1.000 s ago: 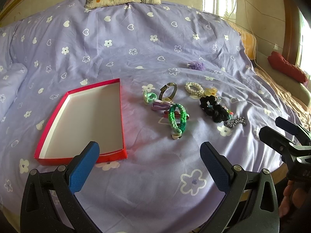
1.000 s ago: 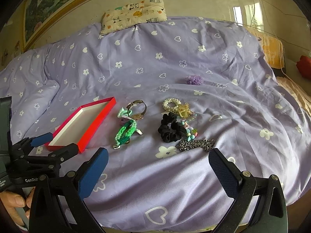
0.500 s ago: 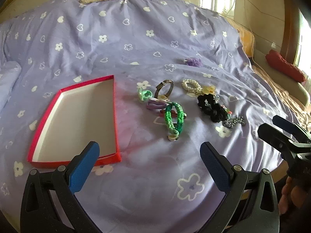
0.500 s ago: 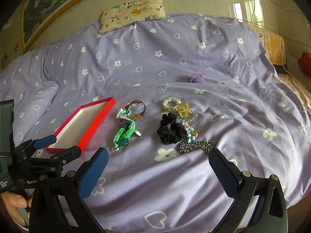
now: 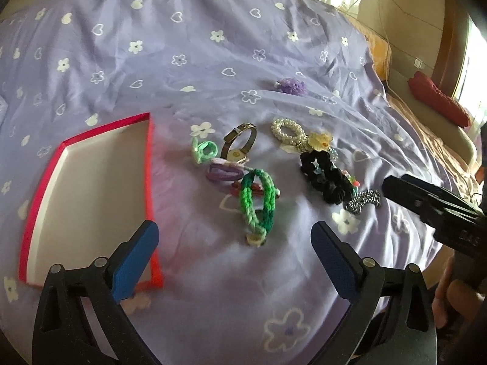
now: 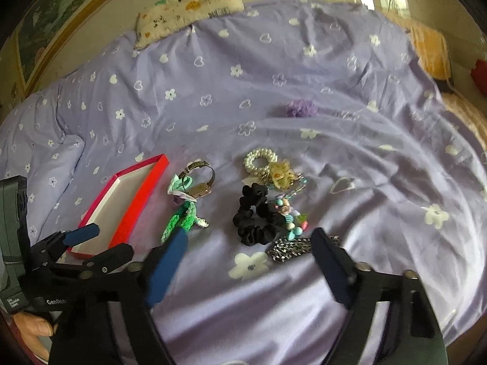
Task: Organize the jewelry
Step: 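Grasp the green braided bracelet with left tool while right tool grasps black scrunchie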
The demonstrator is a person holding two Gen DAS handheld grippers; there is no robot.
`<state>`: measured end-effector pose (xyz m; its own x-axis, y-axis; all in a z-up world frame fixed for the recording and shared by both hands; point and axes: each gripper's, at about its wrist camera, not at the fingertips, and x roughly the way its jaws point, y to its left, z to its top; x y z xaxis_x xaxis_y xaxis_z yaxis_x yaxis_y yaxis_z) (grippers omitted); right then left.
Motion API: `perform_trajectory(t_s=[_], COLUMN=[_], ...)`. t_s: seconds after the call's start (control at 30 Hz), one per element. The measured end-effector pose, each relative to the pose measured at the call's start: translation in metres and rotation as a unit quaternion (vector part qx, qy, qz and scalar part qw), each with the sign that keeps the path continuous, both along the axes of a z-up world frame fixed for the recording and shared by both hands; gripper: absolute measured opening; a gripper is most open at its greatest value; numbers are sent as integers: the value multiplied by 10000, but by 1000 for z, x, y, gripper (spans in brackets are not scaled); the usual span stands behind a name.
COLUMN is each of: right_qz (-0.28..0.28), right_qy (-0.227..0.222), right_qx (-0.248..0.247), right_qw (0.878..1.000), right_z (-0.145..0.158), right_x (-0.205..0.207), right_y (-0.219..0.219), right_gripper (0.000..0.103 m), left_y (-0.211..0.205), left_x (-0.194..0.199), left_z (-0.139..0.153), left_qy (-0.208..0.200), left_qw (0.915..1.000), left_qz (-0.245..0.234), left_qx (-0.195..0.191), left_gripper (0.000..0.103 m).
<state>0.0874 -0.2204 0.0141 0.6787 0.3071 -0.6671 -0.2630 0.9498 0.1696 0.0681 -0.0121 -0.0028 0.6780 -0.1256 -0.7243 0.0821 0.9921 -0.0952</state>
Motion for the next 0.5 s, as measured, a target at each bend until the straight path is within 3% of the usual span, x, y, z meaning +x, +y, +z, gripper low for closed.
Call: perform_trajectory(t_s=[0.27, 0.5], right_qz=[194, 262], right_qy=[445, 799], right_qx=[13, -269], right_qw=[9988, 9961], right_z=[-20, -43], right_x=[54, 80], right_y=[10, 16], right_gripper=[51, 43], left_y=[-9, -15], left_x=[35, 56], left_z=[-16, -35], left_qy=[336, 698], left_qw=[9988, 9961], left_qz=[-337, -505], left_qx=[-141, -164], left_gripper=[85, 69])
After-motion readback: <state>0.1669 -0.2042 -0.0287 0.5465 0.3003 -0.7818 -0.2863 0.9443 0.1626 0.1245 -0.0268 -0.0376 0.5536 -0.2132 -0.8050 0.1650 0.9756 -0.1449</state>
